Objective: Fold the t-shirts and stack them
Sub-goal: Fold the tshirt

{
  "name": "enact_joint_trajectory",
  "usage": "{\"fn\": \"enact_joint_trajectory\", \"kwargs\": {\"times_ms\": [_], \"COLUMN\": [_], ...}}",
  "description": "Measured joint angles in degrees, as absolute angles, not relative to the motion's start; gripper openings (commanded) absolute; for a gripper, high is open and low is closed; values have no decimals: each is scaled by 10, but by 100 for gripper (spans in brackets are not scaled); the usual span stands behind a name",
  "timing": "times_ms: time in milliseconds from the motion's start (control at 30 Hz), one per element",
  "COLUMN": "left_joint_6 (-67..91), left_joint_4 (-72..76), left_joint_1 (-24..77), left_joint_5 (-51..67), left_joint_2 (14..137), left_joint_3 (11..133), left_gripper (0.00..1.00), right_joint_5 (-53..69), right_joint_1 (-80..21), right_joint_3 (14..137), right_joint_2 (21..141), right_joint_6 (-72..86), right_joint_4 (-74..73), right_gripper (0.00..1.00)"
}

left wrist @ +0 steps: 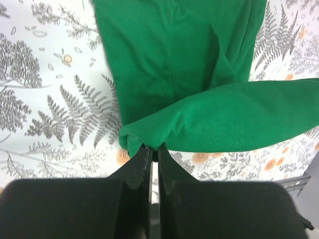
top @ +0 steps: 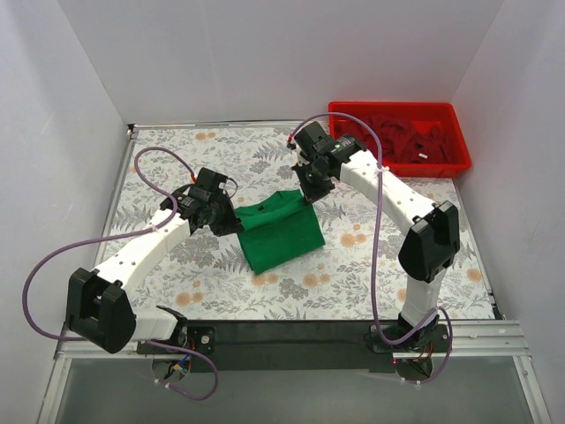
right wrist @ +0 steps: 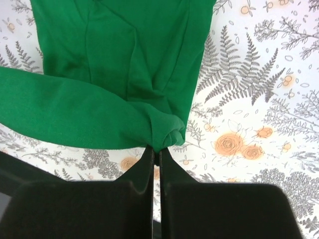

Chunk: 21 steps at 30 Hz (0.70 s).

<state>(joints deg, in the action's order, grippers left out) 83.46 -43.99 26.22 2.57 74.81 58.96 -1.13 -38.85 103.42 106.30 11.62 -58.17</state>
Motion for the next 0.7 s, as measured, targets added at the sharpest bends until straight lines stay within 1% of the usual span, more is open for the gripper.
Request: {"fn": "enact_joint_trajectory", "kwargs": {"times_ms": [300,700], "left_joint_6": [834,844], "left_joint_4": [-364,-280], "left_joint_1": [249,228], "left_joint_5": [23,-12], "left_joint_2": [785,811], "left_joint_3": [560,507], "left_gripper": [0,0], "right_joint_5": [-13,0], "right_joint_1": [-372,-359], "right_joint_3": [1067,1071], "right_joint_2": [1120,1220], "right_joint_6": [79,54], "right_joint_4": [-541,-458], "right_gripper": [1,1]}}
